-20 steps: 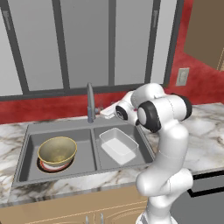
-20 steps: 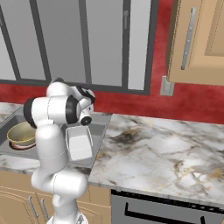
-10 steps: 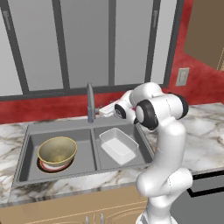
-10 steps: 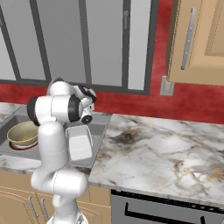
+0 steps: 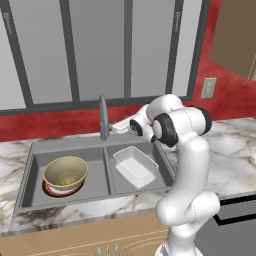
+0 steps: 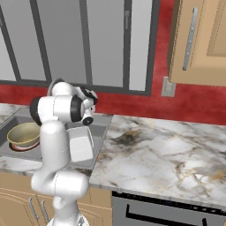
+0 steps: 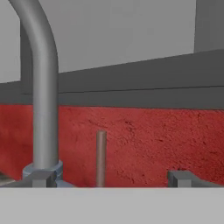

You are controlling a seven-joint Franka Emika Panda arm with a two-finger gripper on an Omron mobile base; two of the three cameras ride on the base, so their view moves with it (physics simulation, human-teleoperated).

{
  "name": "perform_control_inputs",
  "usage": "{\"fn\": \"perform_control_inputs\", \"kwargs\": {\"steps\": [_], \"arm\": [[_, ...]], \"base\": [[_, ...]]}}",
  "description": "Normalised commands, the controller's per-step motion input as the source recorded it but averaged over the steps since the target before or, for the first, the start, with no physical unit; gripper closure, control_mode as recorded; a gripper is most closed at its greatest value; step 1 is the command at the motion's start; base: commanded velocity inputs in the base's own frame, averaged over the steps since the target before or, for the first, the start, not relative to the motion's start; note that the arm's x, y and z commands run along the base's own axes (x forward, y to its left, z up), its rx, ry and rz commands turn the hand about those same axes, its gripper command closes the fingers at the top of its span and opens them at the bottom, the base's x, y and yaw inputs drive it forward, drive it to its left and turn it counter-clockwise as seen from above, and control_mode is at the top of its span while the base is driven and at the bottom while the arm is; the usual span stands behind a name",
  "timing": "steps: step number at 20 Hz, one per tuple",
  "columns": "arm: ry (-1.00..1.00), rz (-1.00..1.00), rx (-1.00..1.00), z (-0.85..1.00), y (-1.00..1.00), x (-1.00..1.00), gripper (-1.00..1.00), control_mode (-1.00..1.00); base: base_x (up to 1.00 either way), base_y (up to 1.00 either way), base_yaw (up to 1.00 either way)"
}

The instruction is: Pick the bowl and tupperware and place them in the sink. Then turn on the water.

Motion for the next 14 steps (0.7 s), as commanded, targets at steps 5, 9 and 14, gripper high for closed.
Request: {"fn": "perform_control_inputs", "kwargs": {"steps": [5,9,14], "arm": [[0.0,0.0,0.05,-0.05,0.1,0.09,-1.0,-1.0],[0.0,0.0,0.04,-0.02,0.04,0.11,-1.0,-1.0],[0.0,0.0,0.03,0.0,0.0,0.21,-1.0,-1.0]], "base": [[0.0,0.0,0.0],[0.0,0.0,0.0],[0.0,0.0,0.0]]}}
